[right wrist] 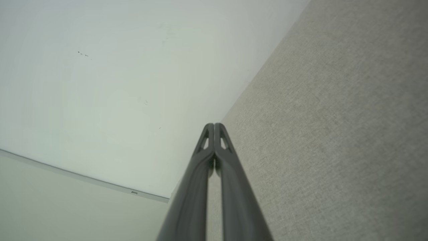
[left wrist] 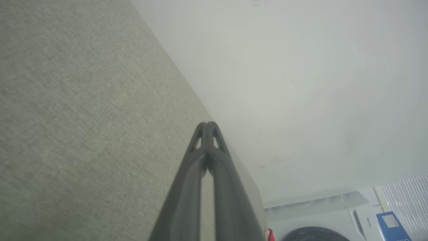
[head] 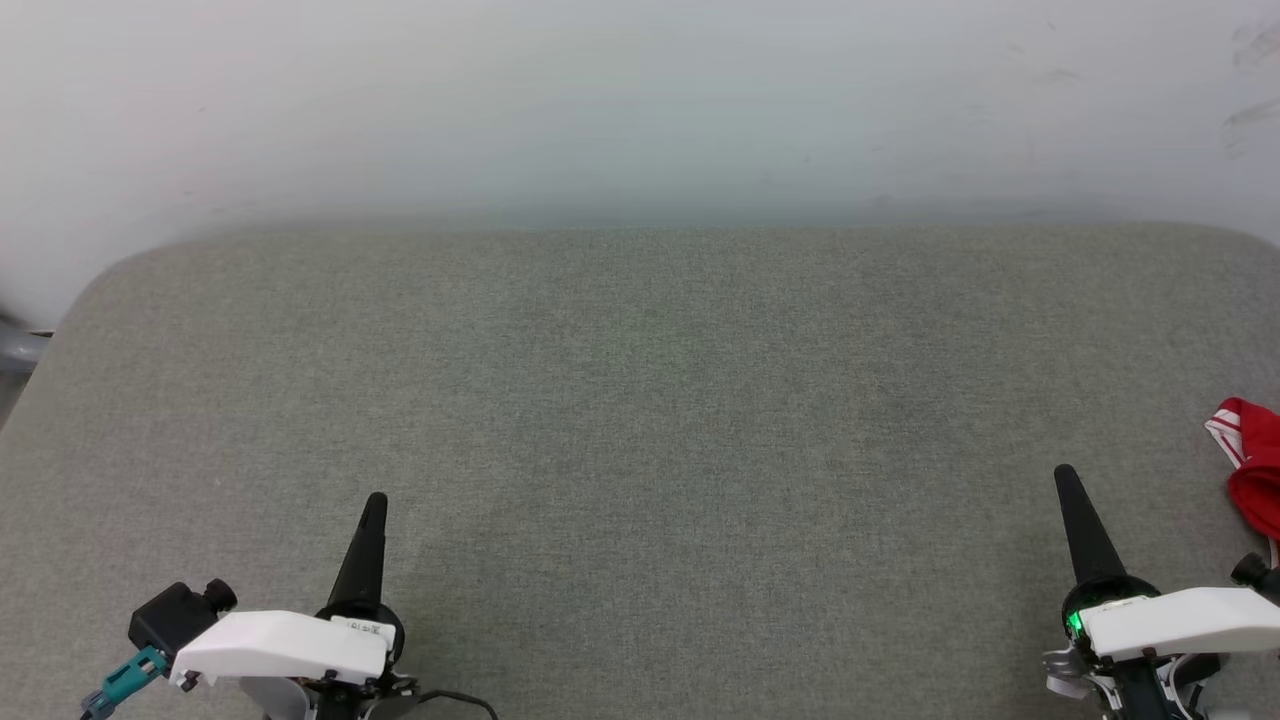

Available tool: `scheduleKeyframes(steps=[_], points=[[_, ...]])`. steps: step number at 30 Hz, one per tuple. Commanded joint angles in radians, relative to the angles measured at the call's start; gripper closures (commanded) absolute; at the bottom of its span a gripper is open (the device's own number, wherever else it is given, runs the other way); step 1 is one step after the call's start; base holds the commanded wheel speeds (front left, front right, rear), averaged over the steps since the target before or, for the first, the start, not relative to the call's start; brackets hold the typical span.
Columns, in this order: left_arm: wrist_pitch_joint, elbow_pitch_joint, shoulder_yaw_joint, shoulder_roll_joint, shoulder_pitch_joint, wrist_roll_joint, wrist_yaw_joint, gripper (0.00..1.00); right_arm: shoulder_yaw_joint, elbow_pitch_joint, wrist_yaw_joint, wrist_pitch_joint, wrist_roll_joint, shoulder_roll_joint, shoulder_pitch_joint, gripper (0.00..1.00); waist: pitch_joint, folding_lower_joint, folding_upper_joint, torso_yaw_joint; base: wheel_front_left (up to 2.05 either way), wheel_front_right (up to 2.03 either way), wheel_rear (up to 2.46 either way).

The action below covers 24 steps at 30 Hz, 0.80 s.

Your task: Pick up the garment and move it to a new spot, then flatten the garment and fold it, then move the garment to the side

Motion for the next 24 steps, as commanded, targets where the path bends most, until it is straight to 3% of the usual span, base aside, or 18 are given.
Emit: scheduleKeyframes(steps=[1,24], points=[[0.004,-0.005,0.004,0.002,-0.023,-0.019,-0.009,1.00,-0.004,-0.003,0.000,0.004,0.020,0.003,-0.026,1.00,0.000,0.0000,0.0000,0.000,0.00,0.00,0.00],[0.062,0.020,0.036,0.000,-0.043,-0.239,-0.012,1.00,-0.022,0.014,0.000,0.061,0.233,0.011,-0.037,1.00,-0.010,0.0000,0.0000,-0.001,0.00,0.00,0.00]])
